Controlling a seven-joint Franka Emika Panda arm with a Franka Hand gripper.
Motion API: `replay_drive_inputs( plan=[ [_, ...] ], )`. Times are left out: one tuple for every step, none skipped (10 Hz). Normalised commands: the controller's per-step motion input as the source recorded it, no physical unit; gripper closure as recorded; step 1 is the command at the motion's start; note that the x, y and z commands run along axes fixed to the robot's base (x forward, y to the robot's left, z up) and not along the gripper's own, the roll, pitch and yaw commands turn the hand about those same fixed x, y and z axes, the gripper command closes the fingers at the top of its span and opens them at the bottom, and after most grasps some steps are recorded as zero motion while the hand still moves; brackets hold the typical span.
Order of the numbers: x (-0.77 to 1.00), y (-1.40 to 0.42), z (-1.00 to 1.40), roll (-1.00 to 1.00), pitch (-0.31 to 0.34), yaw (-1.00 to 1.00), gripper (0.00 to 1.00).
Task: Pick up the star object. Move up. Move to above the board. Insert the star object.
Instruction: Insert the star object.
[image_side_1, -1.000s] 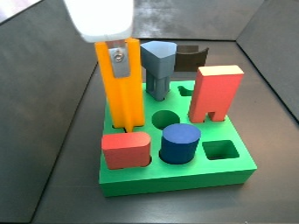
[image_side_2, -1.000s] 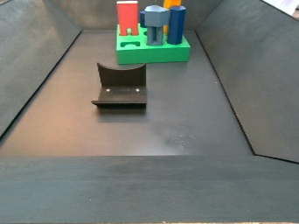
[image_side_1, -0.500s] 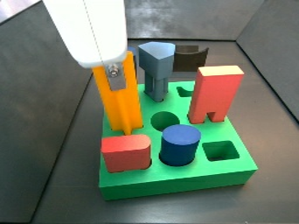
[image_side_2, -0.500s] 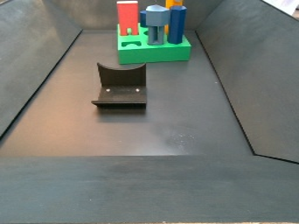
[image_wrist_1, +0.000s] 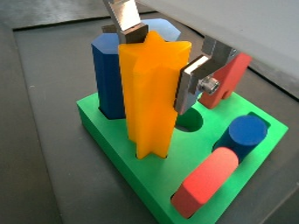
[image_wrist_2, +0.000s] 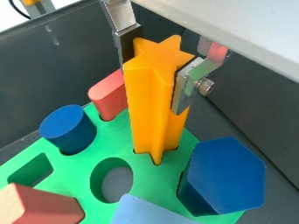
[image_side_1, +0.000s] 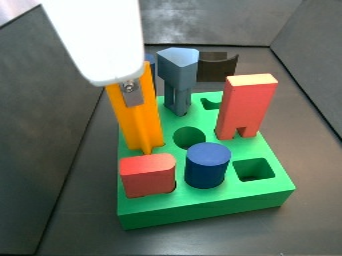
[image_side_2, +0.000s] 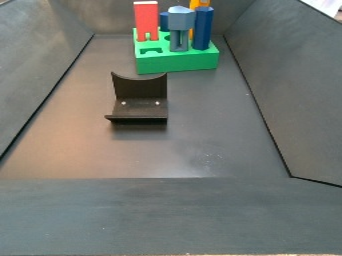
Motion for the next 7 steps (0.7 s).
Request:
replay_drive_inputs(
  plan=[
    [0.00,-0.30,-1.00,0.04,0.000,-0.55,1.00],
    [0.46,-0.31,-0.47,0.00,0.354,-0.17,1.00],
    [0.54,-0.29,-0.43,0.00,0.397,-0.06,1.00],
    [0.53,-0.21,-0.45,0.00,0.383,-0.09,1.00],
    [0.58,-0.18,-0.42,0.00,0.404,-0.05,1.00],
    [0.51,0.00,-0.50,-0.08,0.313,-0.13,1.00],
    [0.00,0.00,0.00,0.00,0.000,0.00,1.00]
  ],
)
